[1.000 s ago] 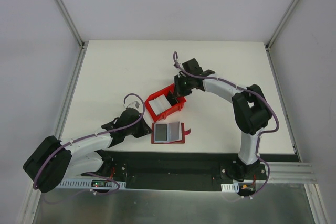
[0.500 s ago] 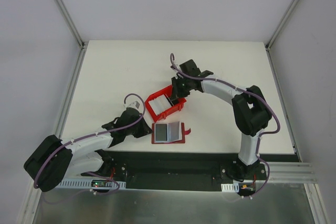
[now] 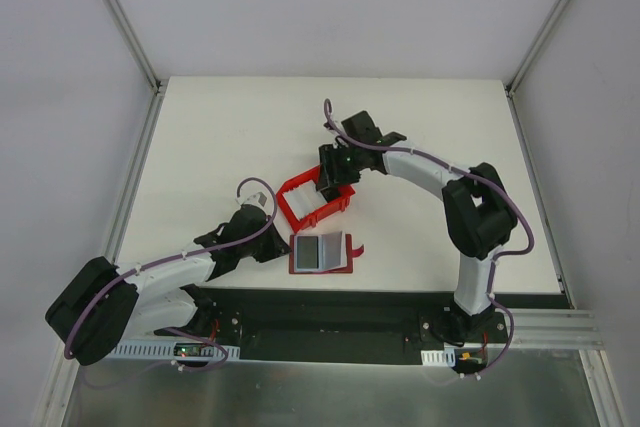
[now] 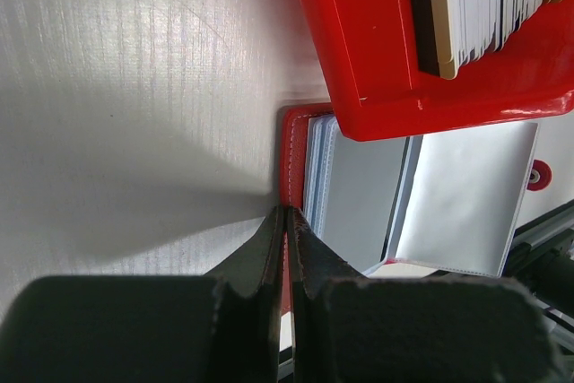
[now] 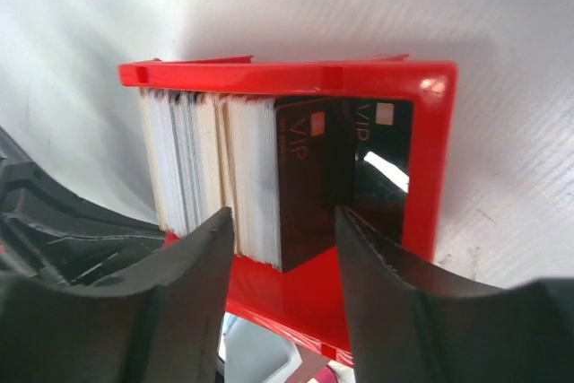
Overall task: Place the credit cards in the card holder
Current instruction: Pick up the credit card from the storage box.
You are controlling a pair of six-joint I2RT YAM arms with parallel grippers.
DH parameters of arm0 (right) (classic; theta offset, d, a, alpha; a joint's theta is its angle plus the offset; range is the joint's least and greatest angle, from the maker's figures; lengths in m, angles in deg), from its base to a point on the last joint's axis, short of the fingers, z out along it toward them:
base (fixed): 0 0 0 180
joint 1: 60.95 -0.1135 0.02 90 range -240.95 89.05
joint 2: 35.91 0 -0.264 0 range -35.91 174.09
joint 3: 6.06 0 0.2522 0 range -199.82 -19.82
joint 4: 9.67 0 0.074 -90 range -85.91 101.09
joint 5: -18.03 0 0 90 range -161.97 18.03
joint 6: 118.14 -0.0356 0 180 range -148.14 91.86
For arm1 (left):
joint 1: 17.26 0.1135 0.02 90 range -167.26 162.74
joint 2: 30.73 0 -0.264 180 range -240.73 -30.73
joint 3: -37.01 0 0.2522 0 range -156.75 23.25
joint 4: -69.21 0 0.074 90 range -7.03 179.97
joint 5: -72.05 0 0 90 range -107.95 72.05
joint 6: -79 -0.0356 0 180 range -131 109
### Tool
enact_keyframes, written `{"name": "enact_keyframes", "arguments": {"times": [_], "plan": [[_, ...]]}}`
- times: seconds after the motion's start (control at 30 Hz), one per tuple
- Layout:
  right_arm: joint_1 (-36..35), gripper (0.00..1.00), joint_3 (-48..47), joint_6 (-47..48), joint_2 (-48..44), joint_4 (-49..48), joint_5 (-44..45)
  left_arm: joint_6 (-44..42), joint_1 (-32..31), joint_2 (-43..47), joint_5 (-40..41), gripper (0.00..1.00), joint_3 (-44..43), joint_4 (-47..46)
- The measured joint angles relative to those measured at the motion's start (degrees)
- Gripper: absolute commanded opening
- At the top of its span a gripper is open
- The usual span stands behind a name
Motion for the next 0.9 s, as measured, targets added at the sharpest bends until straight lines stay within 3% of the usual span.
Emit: {"name": "enact_keyframes", "arguments": {"times": [0.13, 0.27, 0.67, 0.9], "plan": [[-0.15, 0.71, -2.34, -0.61, 1.09, 0.15, -2.54, -0.07, 0.00, -0.07, -0.02, 0.00, -0.02, 0.00], [-0.70, 0.76, -3.96, -0.94, 3.04, -0.22, -3.87, -0.22, 0.00, -0.11, -0.07, 0.00, -0.04, -0.02], [-2.05, 0.77, -5.90, -0.59, 6.27, 0.48, -2.08, -0.31, 0.00, -0.33, -1.05, 0.00, -0.24, -0.02], [1.16, 0.78, -0.02, -1.18, 3.06, -2.23, 1.27, -0.37, 0.00, -0.33, -1.05, 0.00, -0.24, -0.02]]}}
